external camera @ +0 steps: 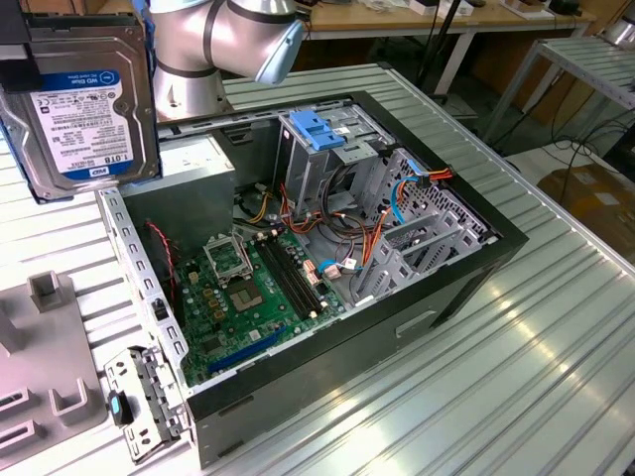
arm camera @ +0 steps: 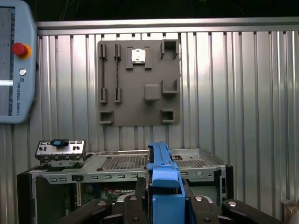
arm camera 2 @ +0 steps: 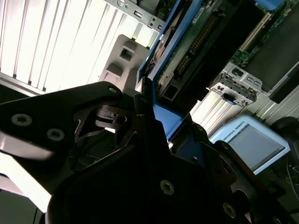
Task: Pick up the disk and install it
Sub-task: 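Pick up the disk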
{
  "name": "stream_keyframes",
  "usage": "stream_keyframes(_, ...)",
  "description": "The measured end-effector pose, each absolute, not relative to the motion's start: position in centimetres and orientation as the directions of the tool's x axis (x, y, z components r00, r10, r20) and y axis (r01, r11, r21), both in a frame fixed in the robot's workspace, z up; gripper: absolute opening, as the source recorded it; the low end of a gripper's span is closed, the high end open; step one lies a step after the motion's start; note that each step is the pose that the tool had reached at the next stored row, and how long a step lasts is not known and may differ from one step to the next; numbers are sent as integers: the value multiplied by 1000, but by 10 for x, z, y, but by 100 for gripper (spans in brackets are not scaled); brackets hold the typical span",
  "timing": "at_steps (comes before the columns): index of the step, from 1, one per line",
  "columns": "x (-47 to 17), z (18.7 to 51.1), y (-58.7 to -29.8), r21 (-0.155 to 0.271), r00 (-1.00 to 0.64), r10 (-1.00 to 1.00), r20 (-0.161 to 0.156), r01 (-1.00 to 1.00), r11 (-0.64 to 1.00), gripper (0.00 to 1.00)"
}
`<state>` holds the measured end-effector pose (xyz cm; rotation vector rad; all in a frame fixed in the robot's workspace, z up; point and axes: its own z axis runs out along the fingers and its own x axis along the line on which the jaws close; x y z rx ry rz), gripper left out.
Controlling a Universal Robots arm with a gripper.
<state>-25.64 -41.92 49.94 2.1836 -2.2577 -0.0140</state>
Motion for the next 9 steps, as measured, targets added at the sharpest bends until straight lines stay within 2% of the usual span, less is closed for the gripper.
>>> stream_keyframes(9, -243, 499, -427, 8, -34, -999, -5, -999, 33, 37)
